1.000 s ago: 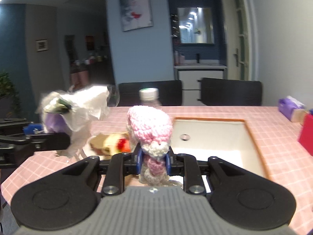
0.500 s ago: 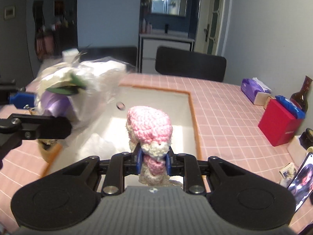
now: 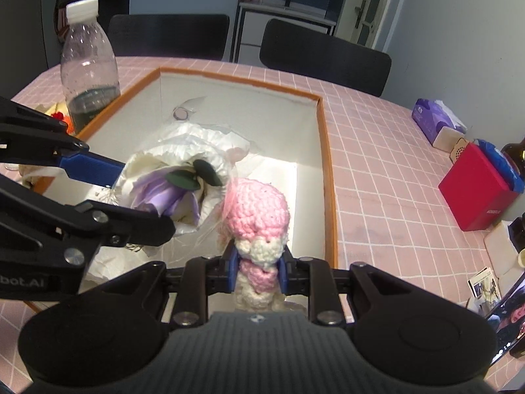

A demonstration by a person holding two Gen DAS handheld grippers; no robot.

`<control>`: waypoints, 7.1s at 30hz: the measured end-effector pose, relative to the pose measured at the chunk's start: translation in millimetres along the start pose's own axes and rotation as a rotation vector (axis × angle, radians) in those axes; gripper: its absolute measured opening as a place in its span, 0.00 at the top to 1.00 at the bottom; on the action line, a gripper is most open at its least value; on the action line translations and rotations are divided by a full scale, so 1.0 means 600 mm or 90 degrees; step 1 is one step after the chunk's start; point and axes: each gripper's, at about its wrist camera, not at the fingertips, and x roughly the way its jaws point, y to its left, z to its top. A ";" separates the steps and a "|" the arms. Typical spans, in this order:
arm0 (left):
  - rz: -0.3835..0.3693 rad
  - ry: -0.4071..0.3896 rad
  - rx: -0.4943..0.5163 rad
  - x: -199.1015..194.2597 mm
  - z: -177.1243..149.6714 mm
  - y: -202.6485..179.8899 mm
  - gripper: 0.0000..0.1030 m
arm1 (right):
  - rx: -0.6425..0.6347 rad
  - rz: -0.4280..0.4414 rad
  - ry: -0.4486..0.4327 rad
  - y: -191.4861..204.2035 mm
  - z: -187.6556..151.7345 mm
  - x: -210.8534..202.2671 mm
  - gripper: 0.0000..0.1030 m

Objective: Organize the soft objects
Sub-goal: 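Carry the bouquet and pink toy into the white box and open both grippers, then move both tools back toward the brown plush slipper on the table, then grasp the brown plush slipper with the right gripper and lift it, then grasp the brown plush bear with the left gripper while the right gripper holds the slipper, then carry the bear and slipper into the white box and open both grippers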

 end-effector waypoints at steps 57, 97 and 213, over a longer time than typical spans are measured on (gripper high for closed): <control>0.206 -0.215 -0.029 -0.267 -0.193 0.078 0.23 | -0.042 0.126 -0.241 0.265 -0.059 -0.165 0.32; 0.311 -0.080 -0.210 -0.237 -0.322 0.271 0.33 | -0.014 0.154 -0.122 0.429 0.002 0.074 0.86; 0.224 -0.186 -0.140 -0.327 -0.285 0.159 0.44 | 0.057 0.181 -0.246 0.282 -0.033 -0.132 0.61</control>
